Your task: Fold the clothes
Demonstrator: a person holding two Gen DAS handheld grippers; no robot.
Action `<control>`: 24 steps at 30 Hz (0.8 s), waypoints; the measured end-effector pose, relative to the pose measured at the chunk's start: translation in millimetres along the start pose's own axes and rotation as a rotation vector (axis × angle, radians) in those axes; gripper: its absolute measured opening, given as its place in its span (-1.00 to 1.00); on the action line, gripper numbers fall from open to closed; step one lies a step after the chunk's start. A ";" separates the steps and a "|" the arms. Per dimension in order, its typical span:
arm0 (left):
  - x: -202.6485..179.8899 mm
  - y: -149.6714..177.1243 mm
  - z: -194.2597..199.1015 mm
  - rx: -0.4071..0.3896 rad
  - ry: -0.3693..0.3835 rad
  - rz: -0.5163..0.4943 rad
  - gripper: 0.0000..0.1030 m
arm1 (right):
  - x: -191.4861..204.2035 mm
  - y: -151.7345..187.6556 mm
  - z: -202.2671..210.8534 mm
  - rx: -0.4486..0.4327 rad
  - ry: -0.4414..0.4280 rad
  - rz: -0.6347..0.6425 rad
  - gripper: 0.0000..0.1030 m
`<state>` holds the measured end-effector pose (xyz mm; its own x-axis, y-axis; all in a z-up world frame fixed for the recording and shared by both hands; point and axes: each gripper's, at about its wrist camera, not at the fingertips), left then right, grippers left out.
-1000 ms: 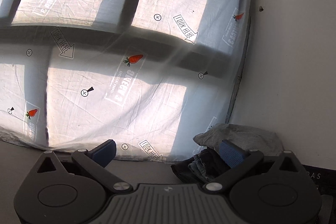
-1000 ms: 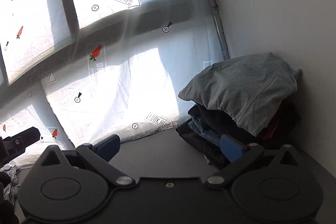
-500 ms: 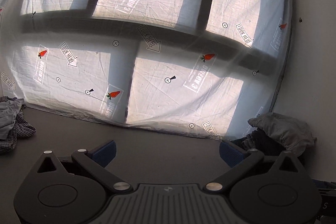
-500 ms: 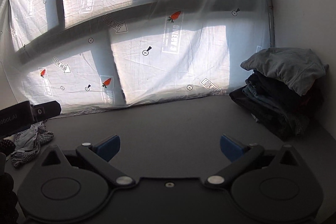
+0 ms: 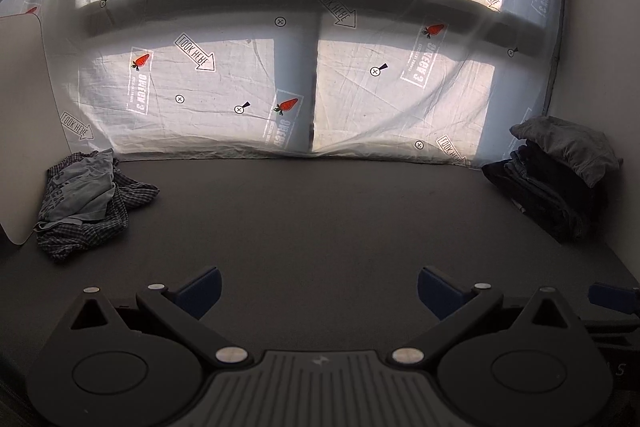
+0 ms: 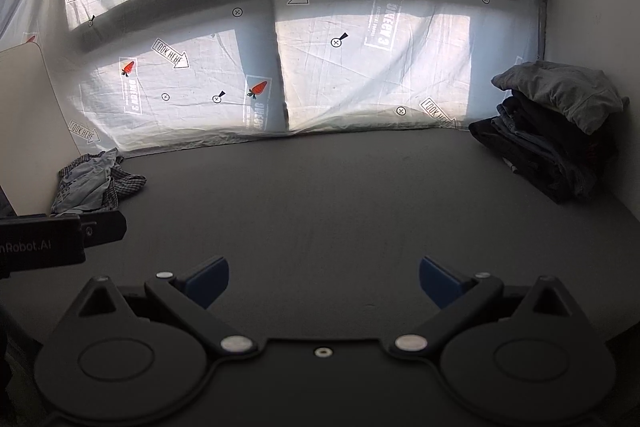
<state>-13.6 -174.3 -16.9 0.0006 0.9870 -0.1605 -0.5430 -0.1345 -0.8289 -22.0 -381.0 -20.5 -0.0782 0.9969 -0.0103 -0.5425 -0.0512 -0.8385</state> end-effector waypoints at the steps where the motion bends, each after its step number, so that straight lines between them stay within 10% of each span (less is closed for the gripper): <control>1: 4.5 2.4 1.4 0.003 -0.001 -0.003 1.00 | 5.3 2.9 1.0 0.005 0.002 0.003 1.00; 24: 53.0 9.4 2.8 0.023 -0.066 -0.003 1.00 | 53.8 -1.2 -12.0 0.036 -0.018 0.087 1.00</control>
<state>-21.0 -123.0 -31.7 -0.0525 0.9912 -0.1214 -0.5623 -0.1298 -0.8167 -15.5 -326.6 -26.6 -0.1413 0.9873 -0.0719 -0.5628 -0.1399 -0.8146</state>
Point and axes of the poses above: each gripper's, at about its wrist camera, not at the fingertips, and z roughly against the way its jaws point, x to its left, y to its underside, and after that the axes turned 7 degrees about z, right-handed
